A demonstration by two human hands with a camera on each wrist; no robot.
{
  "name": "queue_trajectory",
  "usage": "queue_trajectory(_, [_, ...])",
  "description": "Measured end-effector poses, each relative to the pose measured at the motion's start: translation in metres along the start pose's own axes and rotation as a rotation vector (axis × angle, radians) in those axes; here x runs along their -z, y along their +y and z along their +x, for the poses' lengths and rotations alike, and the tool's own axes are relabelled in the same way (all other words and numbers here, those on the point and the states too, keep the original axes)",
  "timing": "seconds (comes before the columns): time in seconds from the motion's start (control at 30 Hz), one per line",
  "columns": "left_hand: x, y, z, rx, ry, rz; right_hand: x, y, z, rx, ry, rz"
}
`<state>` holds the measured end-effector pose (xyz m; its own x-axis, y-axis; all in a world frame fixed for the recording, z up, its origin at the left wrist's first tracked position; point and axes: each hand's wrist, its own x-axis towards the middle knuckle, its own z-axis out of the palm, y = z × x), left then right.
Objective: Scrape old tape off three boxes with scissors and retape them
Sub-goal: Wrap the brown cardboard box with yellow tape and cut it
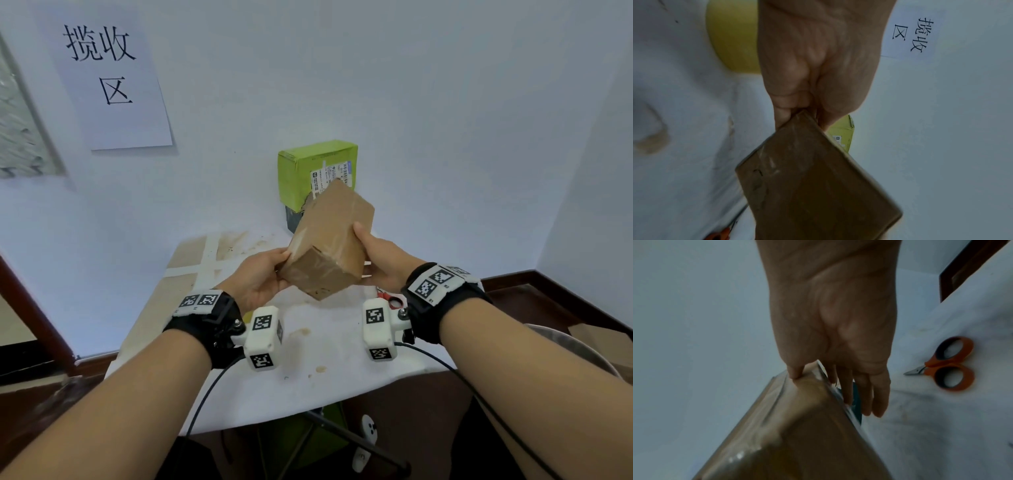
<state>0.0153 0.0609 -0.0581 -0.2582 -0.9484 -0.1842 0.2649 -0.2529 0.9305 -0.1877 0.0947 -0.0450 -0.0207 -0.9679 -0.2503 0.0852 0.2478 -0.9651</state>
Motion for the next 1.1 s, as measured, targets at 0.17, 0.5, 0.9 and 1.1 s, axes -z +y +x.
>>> queue_trajectory(0.17, [-0.011,-0.001,-0.005,-0.013,-0.017,-0.006,-0.005,-0.002,-0.006,-0.058,-0.178,0.028])
queue_trajectory(0.5, [-0.025,0.018,-0.024,-0.239,-0.063,0.482,-0.003,-0.009,-0.022,-0.091,-0.010,0.173])
queue_trajectory(0.9, [-0.034,0.039,-0.028,-0.297,-0.108,0.365,0.009,-0.014,-0.028,0.144,0.129,0.196])
queue_trajectory(1.1, [-0.028,0.034,-0.023,-0.277,-0.076,0.357,0.005,-0.008,-0.022,0.326,0.195,-0.028])
